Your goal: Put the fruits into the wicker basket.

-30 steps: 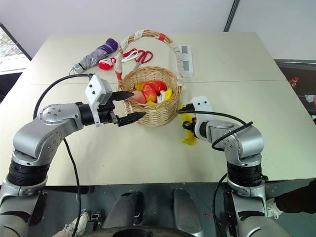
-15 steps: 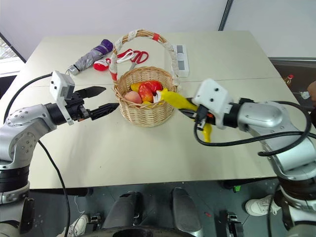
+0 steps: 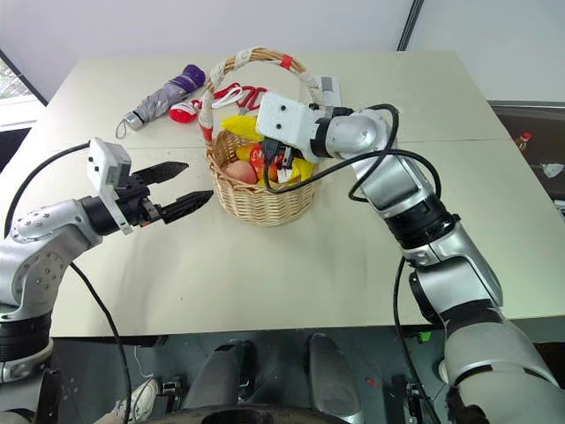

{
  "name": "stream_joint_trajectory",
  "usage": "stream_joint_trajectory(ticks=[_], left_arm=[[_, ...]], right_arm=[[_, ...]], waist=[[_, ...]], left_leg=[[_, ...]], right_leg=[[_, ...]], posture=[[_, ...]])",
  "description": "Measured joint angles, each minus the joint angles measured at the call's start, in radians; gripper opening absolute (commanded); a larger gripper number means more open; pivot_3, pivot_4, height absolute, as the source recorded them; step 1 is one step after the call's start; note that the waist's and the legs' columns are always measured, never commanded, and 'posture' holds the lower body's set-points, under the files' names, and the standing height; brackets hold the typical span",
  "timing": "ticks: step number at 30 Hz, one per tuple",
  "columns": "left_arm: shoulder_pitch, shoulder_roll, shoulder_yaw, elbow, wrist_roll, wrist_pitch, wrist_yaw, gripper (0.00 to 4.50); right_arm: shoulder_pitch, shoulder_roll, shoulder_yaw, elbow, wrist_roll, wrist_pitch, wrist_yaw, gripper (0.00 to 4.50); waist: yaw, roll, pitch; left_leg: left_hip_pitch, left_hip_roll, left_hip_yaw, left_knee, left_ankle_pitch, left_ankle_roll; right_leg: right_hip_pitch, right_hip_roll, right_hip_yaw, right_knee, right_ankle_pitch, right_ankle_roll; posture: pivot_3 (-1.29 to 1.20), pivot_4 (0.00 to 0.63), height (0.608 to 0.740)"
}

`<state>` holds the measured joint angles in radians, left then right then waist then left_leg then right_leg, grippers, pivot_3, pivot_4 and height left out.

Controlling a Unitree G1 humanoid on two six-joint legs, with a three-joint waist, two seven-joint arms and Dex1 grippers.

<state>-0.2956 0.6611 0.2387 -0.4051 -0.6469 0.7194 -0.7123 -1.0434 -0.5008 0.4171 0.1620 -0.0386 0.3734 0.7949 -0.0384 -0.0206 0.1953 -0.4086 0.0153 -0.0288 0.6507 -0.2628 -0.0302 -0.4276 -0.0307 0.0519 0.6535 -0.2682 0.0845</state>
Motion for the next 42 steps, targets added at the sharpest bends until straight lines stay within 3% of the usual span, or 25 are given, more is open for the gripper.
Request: stream_joint_trajectory(ticks=[2,3,8,11,14,18,24,27,30,34,39,40,42], left_arm=[[0.013,-0.001,0.011,-0.018,-0.013,0.002,0.015,4.5],[0.017,-0.003,0.013,-0.028,-0.016,0.009,0.024,4.5],[0.02,-0.01,0.011,-0.042,-0.041,0.015,0.04,4.5],[0.004,-0.015,0.001,-0.038,-0.049,0.015,0.038,4.5],[-0.019,-0.022,-0.024,-0.025,-0.051,0.012,0.031,4.5],[-0.041,-0.032,-0.037,-0.004,-0.052,0.011,0.017,4.5],[-0.072,-0.036,-0.07,0.029,-0.051,0.01,-0.004,4.5],[-0.078,-0.038,-0.07,0.033,-0.05,0.009,-0.003,4.5],[-0.079,-0.041,-0.073,0.03,-0.051,0.009,-0.002,4.5],[-0.069,-0.047,-0.073,0.015,-0.051,0.01,0.011,4.5],[-0.062,-0.059,-0.073,-0.007,-0.052,0.01,0.029,4.5],[-0.061,-0.062,-0.073,-0.007,-0.052,0.01,0.032,4.5],[-0.061,-0.068,-0.076,-0.007,-0.052,0.01,0.035,4.5]], right_arm=[[0.001,0.012,0.0,0.019,0.0,-0.008,0.006,4.2],[0.001,0.016,-0.004,0.018,0.001,-0.008,0.008,4.42],[0.044,0.008,-0.086,-0.148,0.061,-0.006,0.055,4.42],[0.118,-0.03,-0.182,-0.324,0.174,0.042,0.104,4.42],[0.234,-0.086,-0.343,-0.533,0.343,0.194,0.121,4.42],[0.338,-0.109,-0.474,-0.641,0.458,0.393,0.043,4.42],[0.439,-0.035,-0.486,-0.581,0.43,0.454,-0.138,4.42],[0.382,0.1,-0.47,-0.37,0.356,0.39,-0.291,4.42],[0.345,0.143,-0.473,-0.213,0.306,0.326,-0.379,4.42],[0.323,0.17,-0.473,-0.144,0.31,0.285,-0.379,3.23],[0.319,0.171,-0.472,-0.134,0.32,0.259,-0.361,0.42],[0.319,0.169,-0.473,-0.134,0.318,0.258,-0.361,0.07],[0.319,0.169,-0.474,-0.134,0.32,0.259,-0.361,0.06]], waist=[[-0.001,0.0,0.0],[-0.001,0.0,0.0],[0.0,0.001,0.0],[0.004,0.0,0.0],[0.02,0.0,0.0],[0.019,0.0,0.0],[0.012,0.0,0.0],[-0.002,0.0,0.0],[-0.003,0.0,0.0],[-0.003,0.001,0.0],[-0.003,0.001,0.0],[-0.003,0.001,0.0],[-0.003,0.001,0.0]], left_leg=[[0.0,0.0,0.0,0.0,0.0,0.0],[0.0,0.0,0.0,0.0,0.0,0.0],[0.0,0.0,0.0,0.0,0.0,0.0],[0.0,0.0,0.0,0.0,0.0,0.0],[0.0,0.0,0.0,0.001,0.0,0.0],[0.001,0.0,0.0,0.001,0.0,0.0],[0.002,-0.001,0.002,0.002,0.0,0.0],[0.002,-0.001,0.002,0.003,0.002,-0.002],[0.001,-0.002,0.002,0.003,0.002,-0.004],[0.001,-0.001,0.001,0.002,0.002,-0.004],[0.001,-0.001,0.0,0.002,0.002,-0.004],[0.001,-0.001,0.0,0.002,0.002,-0.004],[0.001,-0.001,0.0,0.002,0.002,-0.004]], right_leg=[[0.0,0.0,0.0,0.0,0.0,0.0],[0.0,0.0,0.0,0.001,0.0,0.0],[0.0,0.001,0.0,0.001,0.0,0.0],[0.0,0.001,0.0,0.001,0.0,0.0],[0.0,0.001,0.0,0.001,0.0,0.0],[0.001,0.002,0.0,0.002,0.0,0.0],[0.0,0.004,0.001,0.006,0.0,0.0],[0.0,0.004,0.001,0.008,0.0,0.0],[-0.001,0.004,0.001,0.009,0.0,0.0],[-0.001,0.004,0.001,0.009,0.0,-0.001],[-0.001,0.003,0.001,0.009,0.0,0.0],[-0.001,0.003,0.001,0.009,0.0,0.0],[-0.001,0.004,0.001,0.009,0.0,0.0]], posture=[[0.0,0.15,0.74],[0.0,0.15,0.74],[0.0,0.15,0.74],[0.0,0.15,0.74],[0.0,0.15,0.74],[0.0,0.15,0.74],[0.0,0.15,0.74],[0.0,0.15,0.74],[0.0,0.15,0.74],[0.0,0.15,0.74],[0.0,0.15,0.74],[0.0,0.15,0.74],[0.0,0.15,0.74]])
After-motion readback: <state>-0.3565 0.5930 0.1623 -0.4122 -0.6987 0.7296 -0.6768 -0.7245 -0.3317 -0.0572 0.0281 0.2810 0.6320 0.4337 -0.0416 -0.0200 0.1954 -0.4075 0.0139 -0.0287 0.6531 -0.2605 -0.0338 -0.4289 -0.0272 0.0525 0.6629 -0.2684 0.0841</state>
